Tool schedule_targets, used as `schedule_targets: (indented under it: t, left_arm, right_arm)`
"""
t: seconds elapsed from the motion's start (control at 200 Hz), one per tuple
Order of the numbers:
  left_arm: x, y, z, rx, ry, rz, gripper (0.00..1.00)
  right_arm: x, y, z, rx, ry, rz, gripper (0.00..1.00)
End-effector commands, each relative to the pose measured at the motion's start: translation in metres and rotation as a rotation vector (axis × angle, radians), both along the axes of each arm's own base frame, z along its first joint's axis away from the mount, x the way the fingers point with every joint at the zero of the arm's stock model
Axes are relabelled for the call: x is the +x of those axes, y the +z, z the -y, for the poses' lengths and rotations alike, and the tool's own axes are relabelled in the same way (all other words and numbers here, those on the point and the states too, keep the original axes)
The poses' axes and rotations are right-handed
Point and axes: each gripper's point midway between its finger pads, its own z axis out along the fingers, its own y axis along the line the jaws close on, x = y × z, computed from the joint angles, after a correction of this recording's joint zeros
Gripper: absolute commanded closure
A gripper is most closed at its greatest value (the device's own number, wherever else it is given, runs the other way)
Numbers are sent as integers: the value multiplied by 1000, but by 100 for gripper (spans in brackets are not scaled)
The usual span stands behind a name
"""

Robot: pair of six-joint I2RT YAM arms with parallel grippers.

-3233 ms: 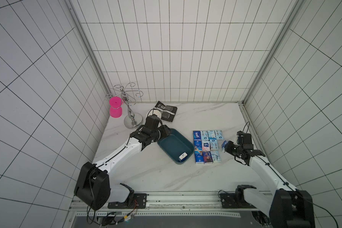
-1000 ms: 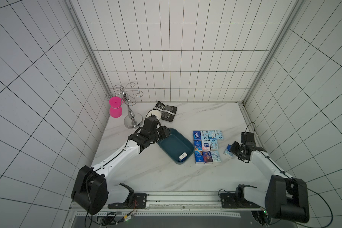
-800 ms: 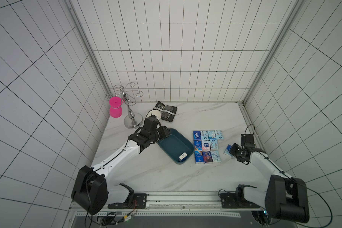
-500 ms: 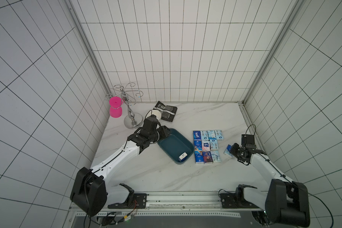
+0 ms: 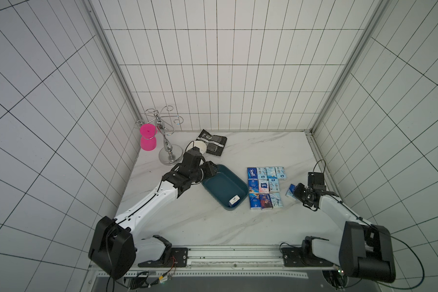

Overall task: Take the pocket tissues out of the storage box
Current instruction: Move the pocket tissues to the center of the board.

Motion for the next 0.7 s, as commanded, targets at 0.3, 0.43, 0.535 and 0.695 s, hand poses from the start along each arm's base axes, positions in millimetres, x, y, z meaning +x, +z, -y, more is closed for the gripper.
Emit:
schedule_targets:
  t: [0.3, 0.43, 0.535, 0.695]
  left_arm:
    - [-16, 20, 36, 73, -88, 64, 49]
    - [-17, 20, 39, 73, -94, 58, 49]
    - [-17, 18, 37, 88, -89, 60, 49]
    - [-18, 20, 35, 96, -88, 61, 49]
  right_arm:
    - [12, -10, -20, 62, 136, -43, 81]
    - [15, -12, -28, 78, 168, -60, 82]
    - [17, -13, -29, 83, 179, -82, 82]
    - [18, -8, -24, 54, 164, -80, 80]
